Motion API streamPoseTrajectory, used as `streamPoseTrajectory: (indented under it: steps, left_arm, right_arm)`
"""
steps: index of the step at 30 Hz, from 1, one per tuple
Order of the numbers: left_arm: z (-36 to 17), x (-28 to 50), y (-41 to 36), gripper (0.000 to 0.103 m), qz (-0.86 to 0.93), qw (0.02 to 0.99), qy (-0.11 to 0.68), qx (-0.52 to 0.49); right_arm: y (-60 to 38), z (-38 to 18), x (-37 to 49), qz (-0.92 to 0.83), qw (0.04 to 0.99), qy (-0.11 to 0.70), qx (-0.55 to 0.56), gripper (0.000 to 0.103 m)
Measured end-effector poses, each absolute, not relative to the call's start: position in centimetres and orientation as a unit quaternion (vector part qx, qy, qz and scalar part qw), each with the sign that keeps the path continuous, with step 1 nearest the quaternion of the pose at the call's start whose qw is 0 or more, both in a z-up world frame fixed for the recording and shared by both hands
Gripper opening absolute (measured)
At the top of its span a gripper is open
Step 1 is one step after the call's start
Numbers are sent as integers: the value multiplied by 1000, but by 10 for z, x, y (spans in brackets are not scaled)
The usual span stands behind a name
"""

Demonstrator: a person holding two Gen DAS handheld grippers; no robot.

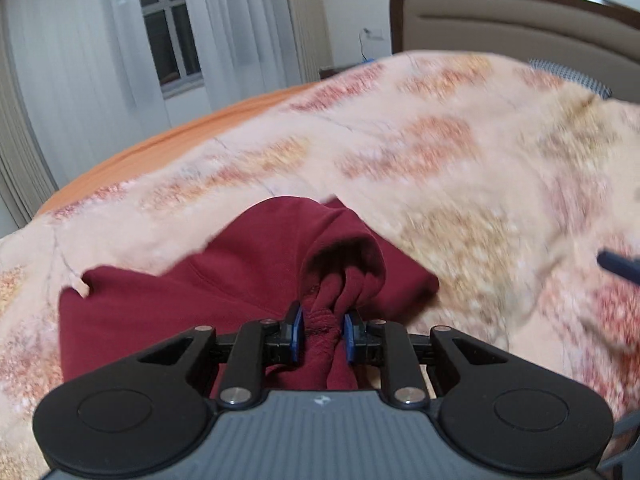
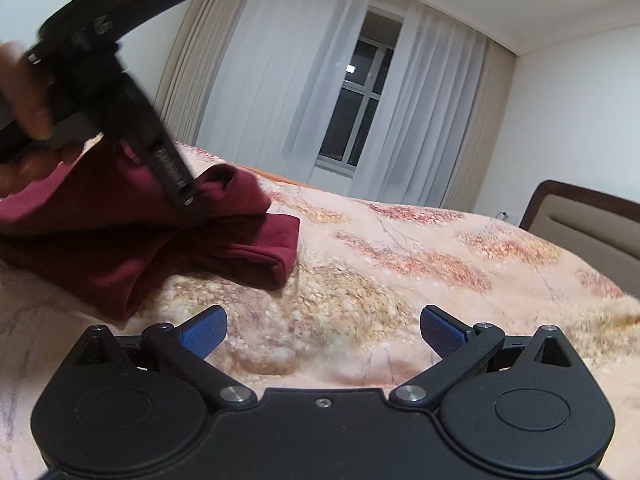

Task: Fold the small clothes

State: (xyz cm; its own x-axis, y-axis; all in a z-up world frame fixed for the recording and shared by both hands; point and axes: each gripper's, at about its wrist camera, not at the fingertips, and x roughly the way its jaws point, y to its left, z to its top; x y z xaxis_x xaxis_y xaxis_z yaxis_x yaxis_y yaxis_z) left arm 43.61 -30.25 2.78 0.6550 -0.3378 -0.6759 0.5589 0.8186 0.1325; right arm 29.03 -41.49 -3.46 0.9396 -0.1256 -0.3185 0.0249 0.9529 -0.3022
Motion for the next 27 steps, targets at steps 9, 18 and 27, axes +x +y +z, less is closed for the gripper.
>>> streamPoseTrajectory:
  steps: [9,18,27]
  left_arm:
    - [51,428,-234,98,-284,906,312,21]
    - [39,414,-150,103,-158,947,275,-43]
    - [-42,415,-67,103,-133,915,287,-251]
  right_arm:
    - [-411,-48,296,-46,968,189,-160,102]
    - [-392,-61,300,-50,954,195,-222,102]
    - [-389,-66,306,-65,948,203,-238,102]
